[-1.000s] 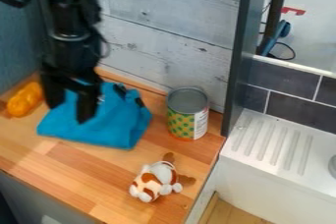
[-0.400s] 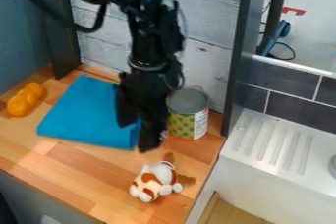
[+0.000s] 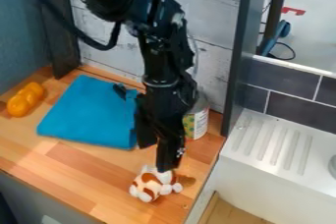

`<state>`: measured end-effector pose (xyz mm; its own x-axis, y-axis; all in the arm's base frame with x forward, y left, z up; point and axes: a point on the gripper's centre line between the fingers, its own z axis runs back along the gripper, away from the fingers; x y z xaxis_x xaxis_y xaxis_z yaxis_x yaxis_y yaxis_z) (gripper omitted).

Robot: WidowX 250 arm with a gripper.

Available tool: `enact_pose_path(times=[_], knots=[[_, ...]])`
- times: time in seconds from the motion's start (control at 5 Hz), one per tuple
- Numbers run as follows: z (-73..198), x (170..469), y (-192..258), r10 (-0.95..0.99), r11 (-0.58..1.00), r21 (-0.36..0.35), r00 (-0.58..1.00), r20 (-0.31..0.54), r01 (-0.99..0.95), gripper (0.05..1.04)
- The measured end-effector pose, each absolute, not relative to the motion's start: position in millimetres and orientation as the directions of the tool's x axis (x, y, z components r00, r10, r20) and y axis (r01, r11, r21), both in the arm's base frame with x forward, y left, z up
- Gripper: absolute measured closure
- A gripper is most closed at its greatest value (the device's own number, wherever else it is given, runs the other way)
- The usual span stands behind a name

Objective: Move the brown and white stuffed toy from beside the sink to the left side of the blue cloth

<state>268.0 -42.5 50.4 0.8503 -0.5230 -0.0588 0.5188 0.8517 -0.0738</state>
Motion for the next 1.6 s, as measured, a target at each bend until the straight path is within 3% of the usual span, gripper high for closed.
enact_pose_path(times=[0.4, 0.6, 0.8, 1.0, 1.4, 1.6], knots=[[20, 280, -58, -0.547, 0.837, -0.095, 0.819, -0.175, 0.539, 0.083], [10, 280, -60, -0.546, 0.838, -0.114, 0.818, -0.181, 0.534, 0.120], [8, 282, -62, -0.530, 0.848, -0.115, 0.831, -0.165, 0.518, 0.381], [7, 281, -61, -0.517, 0.856, -0.113, 0.839, -0.167, 0.505, 0.577], [15, 280, -59, -0.525, 0.851, -0.101, 0.835, -0.163, 0.515, 0.692], [44, 286, -50, -0.521, 0.853, -0.053, 0.848, -0.096, 0.519, 0.698]])
